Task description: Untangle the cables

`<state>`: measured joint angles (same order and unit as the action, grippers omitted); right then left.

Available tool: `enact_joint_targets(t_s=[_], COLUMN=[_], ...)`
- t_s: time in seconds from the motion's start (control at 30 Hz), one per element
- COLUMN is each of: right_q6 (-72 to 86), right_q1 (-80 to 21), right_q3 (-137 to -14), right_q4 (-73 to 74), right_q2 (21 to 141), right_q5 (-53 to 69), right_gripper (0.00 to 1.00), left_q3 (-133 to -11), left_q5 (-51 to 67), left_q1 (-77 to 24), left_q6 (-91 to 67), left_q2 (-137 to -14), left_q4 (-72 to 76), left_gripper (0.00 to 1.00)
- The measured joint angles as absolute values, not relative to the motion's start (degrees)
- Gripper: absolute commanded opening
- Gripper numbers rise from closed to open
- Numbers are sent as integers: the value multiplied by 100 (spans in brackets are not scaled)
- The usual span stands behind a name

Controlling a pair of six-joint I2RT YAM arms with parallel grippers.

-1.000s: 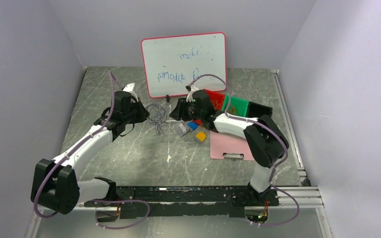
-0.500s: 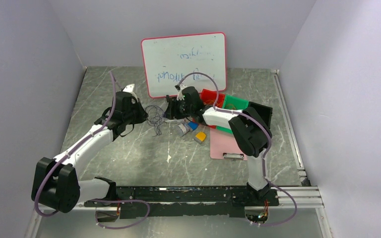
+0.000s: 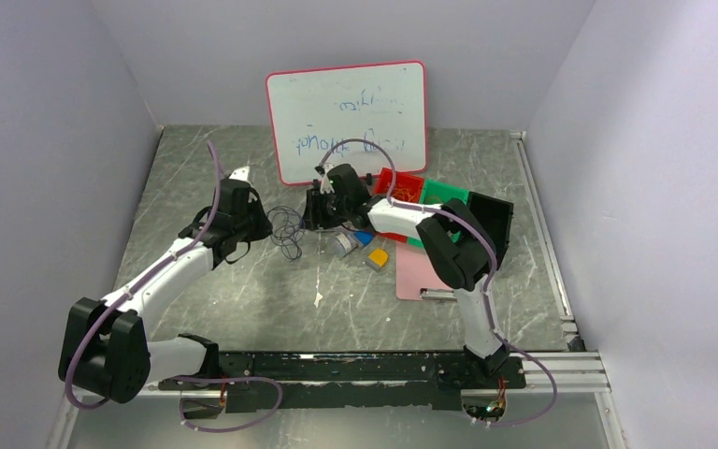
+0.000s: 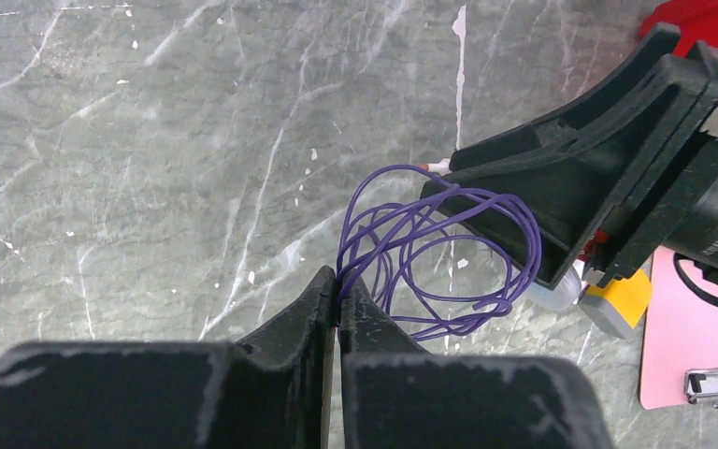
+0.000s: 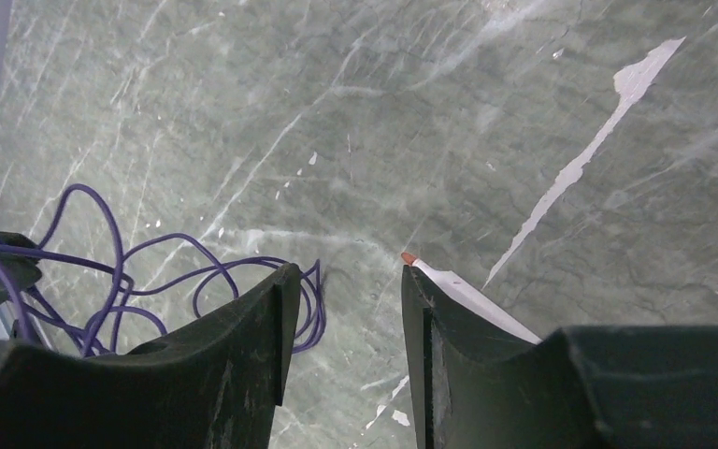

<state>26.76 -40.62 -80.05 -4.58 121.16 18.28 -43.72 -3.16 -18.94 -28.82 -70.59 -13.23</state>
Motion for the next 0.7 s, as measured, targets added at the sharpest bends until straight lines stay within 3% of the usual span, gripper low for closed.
enact_joint_targets(t_s=[0.7], right_q6=[2687], right_q1=[-4134], right_q3=[-7876], right_q4=[-716], right_q2=[12184], right_q5=[2204], right_gripper=[47], left_q3=[-4364], left_q5=[-432], left_q1=[-1894], left_q6=[-2886], left_q2=[-6949], left_q4=[-1321], left_gripper=[7])
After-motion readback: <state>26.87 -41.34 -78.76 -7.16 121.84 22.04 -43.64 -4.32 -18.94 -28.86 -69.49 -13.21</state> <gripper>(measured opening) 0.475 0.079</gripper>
